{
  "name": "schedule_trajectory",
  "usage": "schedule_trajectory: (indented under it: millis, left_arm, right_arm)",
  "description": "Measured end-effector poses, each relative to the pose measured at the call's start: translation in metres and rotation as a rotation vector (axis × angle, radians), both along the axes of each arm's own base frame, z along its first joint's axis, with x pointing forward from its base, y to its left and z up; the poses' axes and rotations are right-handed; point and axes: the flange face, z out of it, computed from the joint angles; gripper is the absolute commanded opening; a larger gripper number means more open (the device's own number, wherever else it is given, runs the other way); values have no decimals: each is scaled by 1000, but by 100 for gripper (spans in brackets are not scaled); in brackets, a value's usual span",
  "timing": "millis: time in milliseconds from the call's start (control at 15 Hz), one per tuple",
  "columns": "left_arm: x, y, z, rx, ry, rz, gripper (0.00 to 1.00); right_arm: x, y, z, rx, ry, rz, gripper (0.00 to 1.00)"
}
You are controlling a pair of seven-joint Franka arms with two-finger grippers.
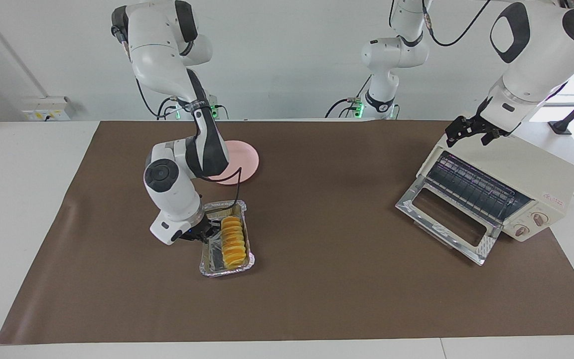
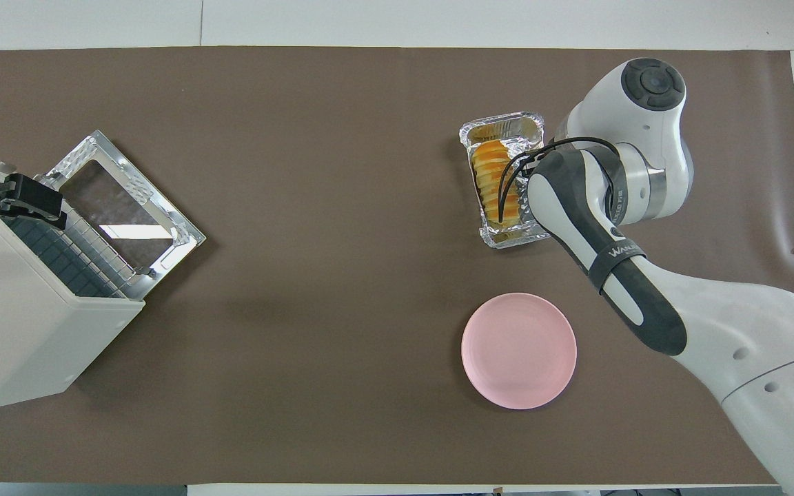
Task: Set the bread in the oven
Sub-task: 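Lower the bread roll into the foil tray and open the right gripper, then slide the foil tray with the right gripper toward the toaster oven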
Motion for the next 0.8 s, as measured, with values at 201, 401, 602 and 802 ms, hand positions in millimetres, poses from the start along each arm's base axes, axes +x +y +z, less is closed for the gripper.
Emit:
schedule_trajectory:
  millis: [201, 401, 602, 802]
  left_arm:
    - [0, 0, 0, 0, 0, 0, 100]
    - [0, 0, 0, 0, 0, 0, 100]
    - [0, 0, 0, 0, 0, 0, 100]
    - [0, 0, 0, 0, 0, 0, 100]
  right_arm:
    - [5, 4, 29, 6, 19, 4, 0]
    - [8, 19, 74, 68, 37, -9, 0]
    - [2, 73, 115, 108, 30, -68, 0]
    - [-22, 167, 137, 153, 26, -137, 0]
